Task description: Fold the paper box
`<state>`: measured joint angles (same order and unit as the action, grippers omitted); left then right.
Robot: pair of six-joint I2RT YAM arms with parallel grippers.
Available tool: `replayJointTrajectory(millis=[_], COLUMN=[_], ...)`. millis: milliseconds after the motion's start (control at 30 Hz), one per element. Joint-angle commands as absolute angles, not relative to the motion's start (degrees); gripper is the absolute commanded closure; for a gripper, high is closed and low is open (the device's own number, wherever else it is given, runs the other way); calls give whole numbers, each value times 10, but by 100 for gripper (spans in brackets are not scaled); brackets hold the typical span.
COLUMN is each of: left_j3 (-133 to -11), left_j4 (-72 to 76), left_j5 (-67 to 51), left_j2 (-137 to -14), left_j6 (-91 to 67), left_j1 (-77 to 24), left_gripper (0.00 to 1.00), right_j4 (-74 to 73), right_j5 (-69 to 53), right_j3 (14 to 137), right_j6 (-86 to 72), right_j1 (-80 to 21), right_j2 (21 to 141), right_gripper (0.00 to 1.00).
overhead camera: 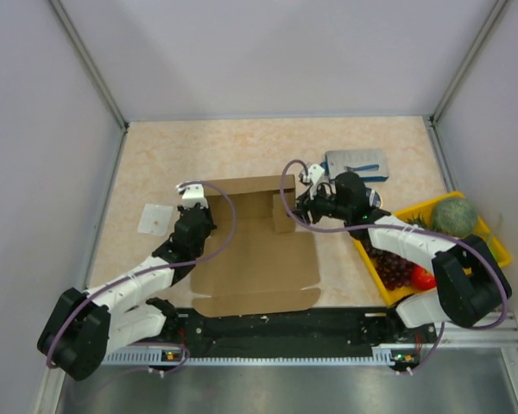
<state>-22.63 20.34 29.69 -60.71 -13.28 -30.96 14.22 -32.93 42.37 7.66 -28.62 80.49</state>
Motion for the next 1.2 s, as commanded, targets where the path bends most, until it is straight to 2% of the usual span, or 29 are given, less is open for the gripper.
replayJointTrajectory(millis=[0, 167, 333, 633, 667, 767, 833, 933, 1000, 1033, 1167], left_j3=[-244, -233, -230, -221, -220, -219, -219, -219, -221, -223, -243], left_j4=[231, 230, 221, 216, 216, 217, 217, 220, 220, 210, 155], left_j5=[270, 273, 273, 270, 270, 275, 279, 288, 307, 317, 401], left_j2=[-590, -573, -562, -546, -544, -543, -547, -552, -558, -561, -572], left_j6=[-144, -158, -163, -175, -176, -181, -185, -193, -205, -213, -295], left_j1=[-313, -313, -314, -314, -314, -314, -314, -316, -316, -318, -320], left_gripper=[100, 100, 100, 100, 100, 100, 100, 100, 100, 100, 100], right_j4=[243, 262, 269, 369, 374, 423, 437, 448, 468, 472, 565], right_j5=[-70, 139, 285, 302, 306, 323, 333, 354, 393, 409, 534], right_j3=[401, 413, 438, 442, 445, 444, 454, 470, 487, 490, 530], right_j6=[69, 37, 20, 46, 49, 66, 67, 65, 77, 83, 163], right_j1=[-358, -430, -467, -473, -473, -472, -473, -479, -490, -493, -519], right_j2=[785, 809, 850, 911, 915, 936, 953, 976, 995, 1014, 1096], right_gripper=[46, 49, 54, 57, 64, 75, 75, 68, 95, 100, 100])
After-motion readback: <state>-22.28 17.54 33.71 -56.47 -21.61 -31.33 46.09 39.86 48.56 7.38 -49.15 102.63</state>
